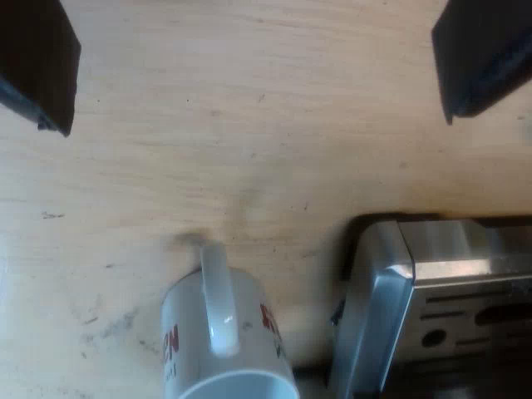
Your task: Grind coffee beans and then tamp
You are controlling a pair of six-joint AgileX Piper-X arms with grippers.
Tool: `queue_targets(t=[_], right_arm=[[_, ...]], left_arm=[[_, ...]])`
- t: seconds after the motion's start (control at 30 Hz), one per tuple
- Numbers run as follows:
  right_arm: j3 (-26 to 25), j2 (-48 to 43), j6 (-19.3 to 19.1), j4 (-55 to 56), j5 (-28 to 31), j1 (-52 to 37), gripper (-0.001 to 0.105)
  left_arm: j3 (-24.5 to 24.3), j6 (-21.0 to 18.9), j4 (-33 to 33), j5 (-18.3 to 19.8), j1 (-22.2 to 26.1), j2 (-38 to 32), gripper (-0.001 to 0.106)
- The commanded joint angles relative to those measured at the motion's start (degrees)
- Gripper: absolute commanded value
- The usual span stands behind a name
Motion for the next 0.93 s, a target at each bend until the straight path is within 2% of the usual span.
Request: queue_targets(t=[0.03,0.93], right_arm=[[0.52,-2.60,-0.01,-1.02,-0.38,0.10,0.088],[0.52,-2.60,-0.01,-1.01,0.00,0.10,0.088]], left_arm=[[-0.30,-0.63,-0.84,1.44,0.11,-7.97,0.105],[-0.30,0.18,-0.85,3.47,0.11,-7.97,0.105]])
